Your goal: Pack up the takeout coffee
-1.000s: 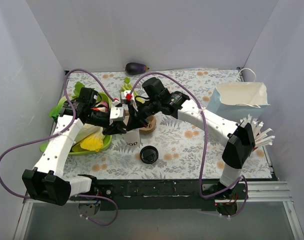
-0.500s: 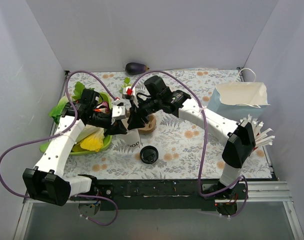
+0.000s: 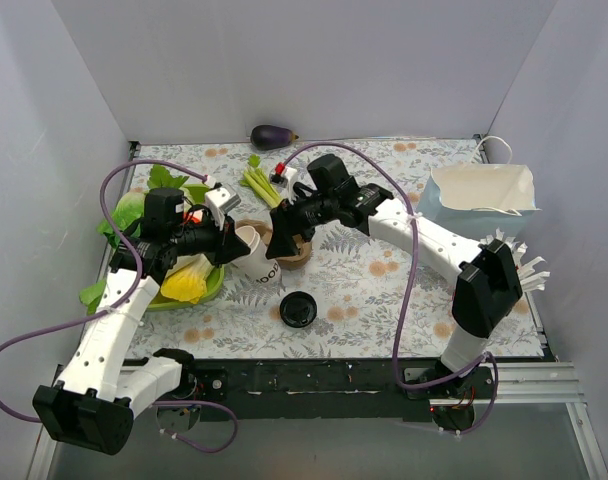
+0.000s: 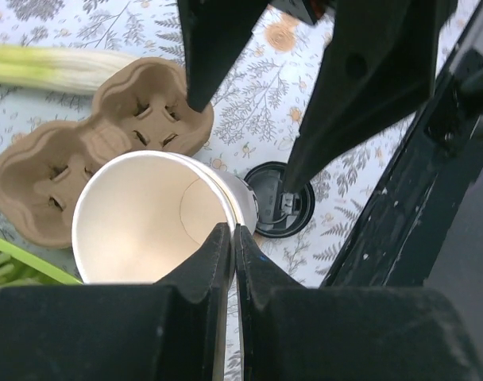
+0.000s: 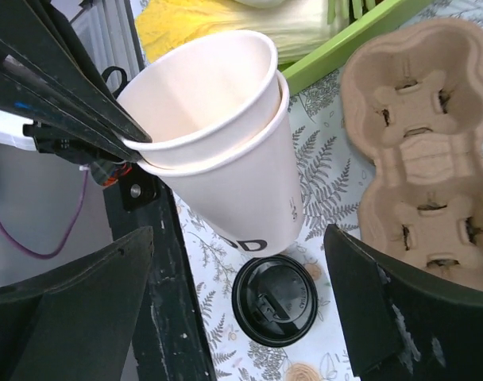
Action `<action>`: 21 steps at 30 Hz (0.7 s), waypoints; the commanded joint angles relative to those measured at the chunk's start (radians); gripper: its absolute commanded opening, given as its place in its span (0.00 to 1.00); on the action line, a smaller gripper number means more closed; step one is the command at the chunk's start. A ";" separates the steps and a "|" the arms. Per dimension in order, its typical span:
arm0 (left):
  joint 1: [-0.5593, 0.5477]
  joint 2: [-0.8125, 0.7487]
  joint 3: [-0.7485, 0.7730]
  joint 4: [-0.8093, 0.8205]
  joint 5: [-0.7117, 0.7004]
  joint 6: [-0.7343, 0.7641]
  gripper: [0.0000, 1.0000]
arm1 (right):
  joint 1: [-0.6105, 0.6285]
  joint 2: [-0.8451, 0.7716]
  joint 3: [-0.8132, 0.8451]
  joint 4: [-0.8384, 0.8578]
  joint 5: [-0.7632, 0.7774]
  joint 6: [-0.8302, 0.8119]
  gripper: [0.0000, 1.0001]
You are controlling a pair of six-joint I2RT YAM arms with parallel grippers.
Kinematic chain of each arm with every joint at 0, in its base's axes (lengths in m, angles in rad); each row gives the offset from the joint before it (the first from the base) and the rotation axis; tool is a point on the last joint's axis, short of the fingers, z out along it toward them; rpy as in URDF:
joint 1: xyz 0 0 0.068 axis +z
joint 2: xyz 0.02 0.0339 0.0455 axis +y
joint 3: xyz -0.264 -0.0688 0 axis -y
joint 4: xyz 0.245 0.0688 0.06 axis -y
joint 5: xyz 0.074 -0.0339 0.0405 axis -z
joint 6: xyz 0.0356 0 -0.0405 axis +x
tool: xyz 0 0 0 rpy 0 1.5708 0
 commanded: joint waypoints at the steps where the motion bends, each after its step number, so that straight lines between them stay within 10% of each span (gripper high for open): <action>1: -0.004 -0.030 -0.037 0.124 -0.097 -0.277 0.00 | -0.003 0.045 0.051 0.072 -0.049 0.099 0.96; 21: -0.004 -0.044 -0.079 0.153 -0.077 -0.374 0.00 | -0.026 0.142 0.081 0.173 -0.169 0.206 0.98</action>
